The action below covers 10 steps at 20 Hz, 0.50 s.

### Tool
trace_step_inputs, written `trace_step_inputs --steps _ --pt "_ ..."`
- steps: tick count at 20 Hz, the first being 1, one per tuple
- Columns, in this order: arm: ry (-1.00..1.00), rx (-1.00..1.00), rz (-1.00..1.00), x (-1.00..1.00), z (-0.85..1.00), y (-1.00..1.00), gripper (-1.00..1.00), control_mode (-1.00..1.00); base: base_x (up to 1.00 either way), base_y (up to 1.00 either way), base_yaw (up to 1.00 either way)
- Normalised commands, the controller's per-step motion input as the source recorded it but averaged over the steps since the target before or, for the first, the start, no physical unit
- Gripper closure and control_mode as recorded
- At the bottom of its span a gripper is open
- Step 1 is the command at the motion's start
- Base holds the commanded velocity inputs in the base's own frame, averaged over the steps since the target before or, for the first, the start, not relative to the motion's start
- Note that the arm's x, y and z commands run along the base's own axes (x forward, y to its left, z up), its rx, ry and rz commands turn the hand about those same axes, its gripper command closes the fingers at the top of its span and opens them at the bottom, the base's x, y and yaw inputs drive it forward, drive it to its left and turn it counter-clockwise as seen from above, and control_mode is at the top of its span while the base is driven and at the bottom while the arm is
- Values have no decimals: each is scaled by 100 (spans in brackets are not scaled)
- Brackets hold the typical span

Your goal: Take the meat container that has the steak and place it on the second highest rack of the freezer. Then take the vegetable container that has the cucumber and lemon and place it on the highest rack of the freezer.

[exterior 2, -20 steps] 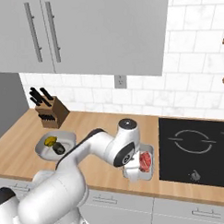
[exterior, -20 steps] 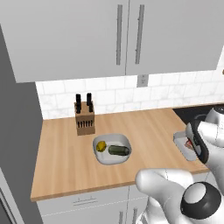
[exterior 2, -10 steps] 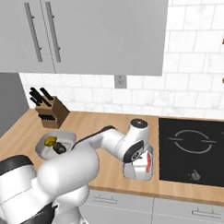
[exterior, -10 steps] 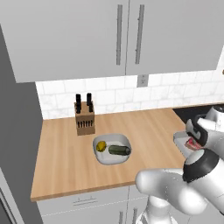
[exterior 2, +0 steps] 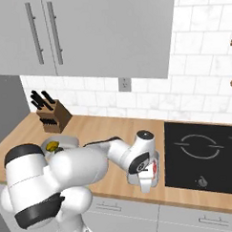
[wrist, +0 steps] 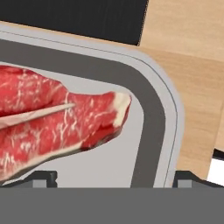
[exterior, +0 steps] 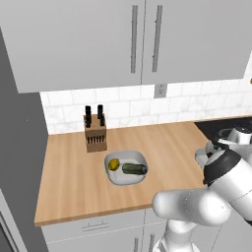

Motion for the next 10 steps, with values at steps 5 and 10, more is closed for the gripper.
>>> trace_step_inputs --steps 5,10 --pt "6 0 0 -1 -27 0 -100 -100 0 0 0" --pt "5 0 0 0 -35 0 -100 -100 0 0 0"
